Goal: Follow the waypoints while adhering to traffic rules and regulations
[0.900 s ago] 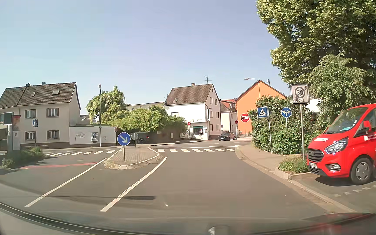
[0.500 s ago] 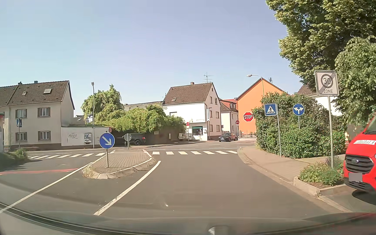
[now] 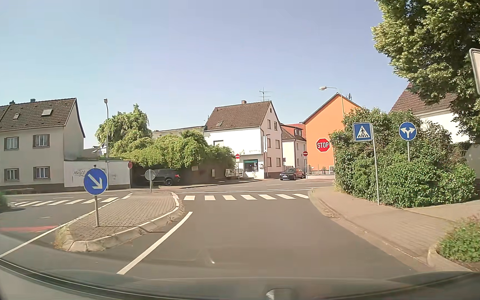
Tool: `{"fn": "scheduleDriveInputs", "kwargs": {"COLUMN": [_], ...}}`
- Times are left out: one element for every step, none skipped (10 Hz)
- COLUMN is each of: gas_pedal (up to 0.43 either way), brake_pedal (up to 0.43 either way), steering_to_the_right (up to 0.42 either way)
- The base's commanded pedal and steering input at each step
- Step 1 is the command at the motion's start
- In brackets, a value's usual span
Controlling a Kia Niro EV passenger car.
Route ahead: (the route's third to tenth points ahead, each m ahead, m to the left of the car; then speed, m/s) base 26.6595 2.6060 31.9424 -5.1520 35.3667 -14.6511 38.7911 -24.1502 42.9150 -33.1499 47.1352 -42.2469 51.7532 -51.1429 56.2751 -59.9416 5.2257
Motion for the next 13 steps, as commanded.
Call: {"fn": "scheduleDriveInputs", "kwargs": {"gas_pedal": [0.0,0.0,0.0,0.0,0.0,0.0,0.0,0.0,0.0,0.0,0.0,0.0,0.0], "brake_pedal": [0.03,0.03,0.024,0.03,0.03,0.03,0.03,0.037,0.061,0.085,0.146,0.165,0.189], "steering_to_the_right": [0.003,0.003,0.003,0.003,0.004,0.005,0.005,0.006,0.009,0.01,0.01,0.011,0.011]}}
